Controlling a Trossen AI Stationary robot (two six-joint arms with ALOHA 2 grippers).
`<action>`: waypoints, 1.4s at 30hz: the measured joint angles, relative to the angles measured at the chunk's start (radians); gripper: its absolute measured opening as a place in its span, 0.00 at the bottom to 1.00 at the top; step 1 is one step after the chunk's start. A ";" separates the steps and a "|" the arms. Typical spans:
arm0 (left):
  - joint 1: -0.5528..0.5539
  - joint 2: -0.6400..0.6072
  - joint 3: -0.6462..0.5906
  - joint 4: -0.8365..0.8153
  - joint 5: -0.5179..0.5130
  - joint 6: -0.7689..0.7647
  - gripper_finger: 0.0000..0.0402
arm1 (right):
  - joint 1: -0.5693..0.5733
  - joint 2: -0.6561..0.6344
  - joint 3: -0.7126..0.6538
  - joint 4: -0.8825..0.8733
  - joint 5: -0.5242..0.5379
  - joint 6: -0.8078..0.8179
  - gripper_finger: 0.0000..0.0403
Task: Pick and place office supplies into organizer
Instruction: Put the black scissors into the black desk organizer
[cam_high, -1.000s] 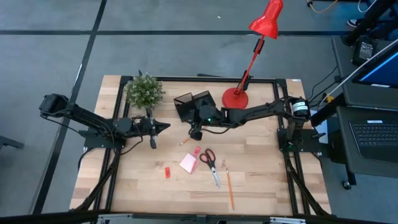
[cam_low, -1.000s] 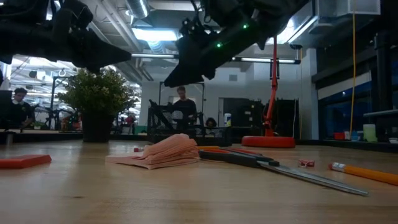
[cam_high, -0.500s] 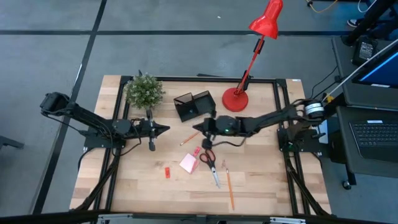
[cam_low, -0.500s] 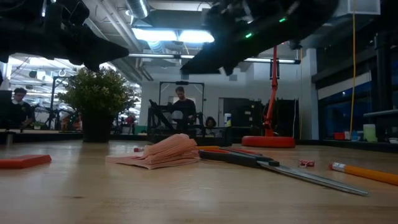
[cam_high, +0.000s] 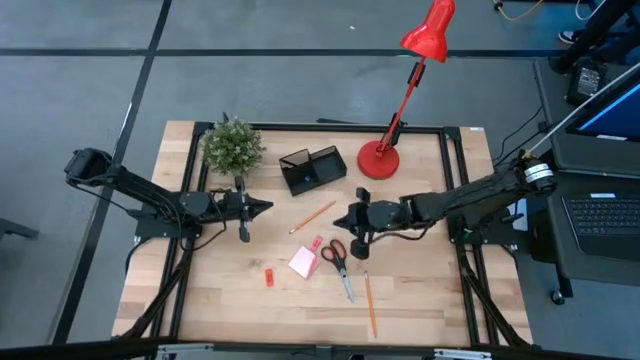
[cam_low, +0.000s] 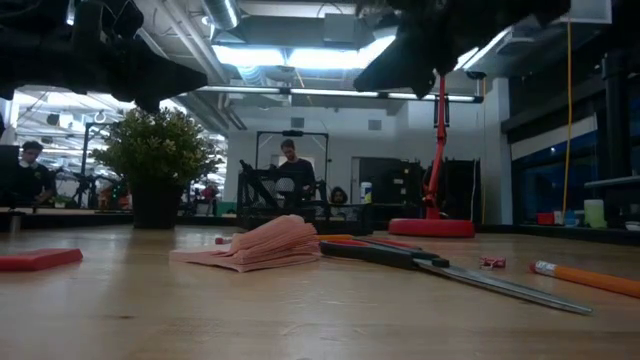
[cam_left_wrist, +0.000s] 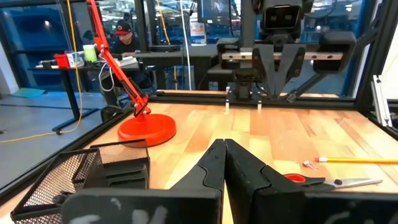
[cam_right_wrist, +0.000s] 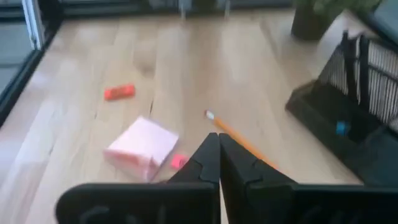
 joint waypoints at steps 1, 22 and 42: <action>0.000 0.000 0.000 -0.001 0.000 -0.006 0.00 | 0.004 0.000 0.023 -0.056 -0.001 0.015 0.01; 0.000 0.000 0.000 -0.007 0.000 -0.035 0.00 | 0.083 0.020 0.272 -0.552 -0.117 0.197 0.00; 0.000 0.000 0.001 -0.031 0.000 -0.043 0.01 | 0.207 0.174 0.378 -0.674 -0.117 0.364 0.00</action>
